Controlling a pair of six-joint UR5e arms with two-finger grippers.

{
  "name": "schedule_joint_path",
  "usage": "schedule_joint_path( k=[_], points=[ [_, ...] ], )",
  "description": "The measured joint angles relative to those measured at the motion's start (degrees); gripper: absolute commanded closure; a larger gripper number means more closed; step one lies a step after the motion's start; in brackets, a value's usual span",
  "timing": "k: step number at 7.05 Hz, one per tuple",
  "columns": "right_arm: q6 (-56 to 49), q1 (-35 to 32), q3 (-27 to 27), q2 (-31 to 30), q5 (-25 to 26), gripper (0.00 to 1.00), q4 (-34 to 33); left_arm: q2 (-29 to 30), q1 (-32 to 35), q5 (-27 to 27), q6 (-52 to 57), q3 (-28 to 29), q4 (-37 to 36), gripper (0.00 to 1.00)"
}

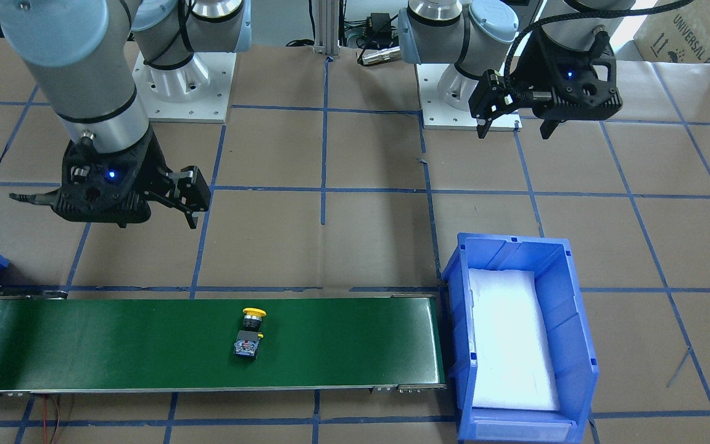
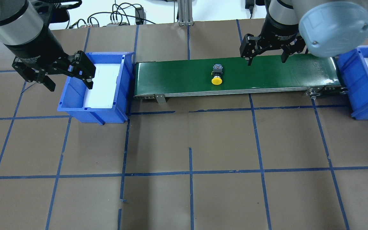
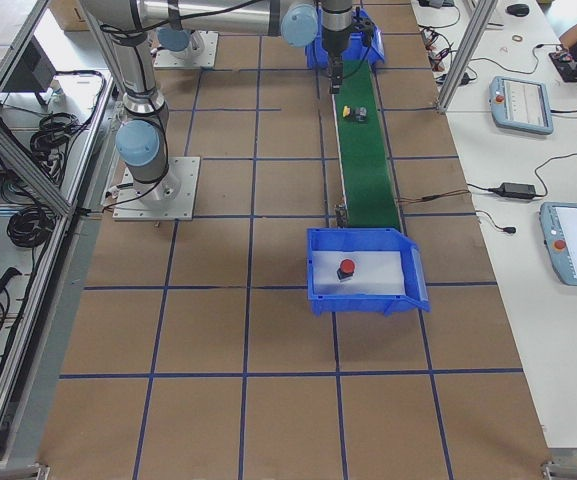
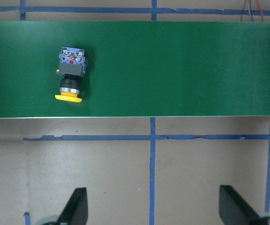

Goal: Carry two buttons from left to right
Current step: 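Move the right gripper back over the yellow button on the belt, then lower the right gripper onto the yellow-ringed button on the belt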

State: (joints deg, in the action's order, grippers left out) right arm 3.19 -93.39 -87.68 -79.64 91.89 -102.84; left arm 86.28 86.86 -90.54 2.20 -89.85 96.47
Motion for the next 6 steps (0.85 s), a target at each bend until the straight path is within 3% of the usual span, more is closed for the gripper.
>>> schedule_joint_path(
  k=[6],
  points=[
    [9.12, -0.16, 0.61, 12.88, -0.31, 0.01, -14.51, 0.59, 1.04, -2.12, 0.14, -0.35, -0.61, 0.00]
  ],
)
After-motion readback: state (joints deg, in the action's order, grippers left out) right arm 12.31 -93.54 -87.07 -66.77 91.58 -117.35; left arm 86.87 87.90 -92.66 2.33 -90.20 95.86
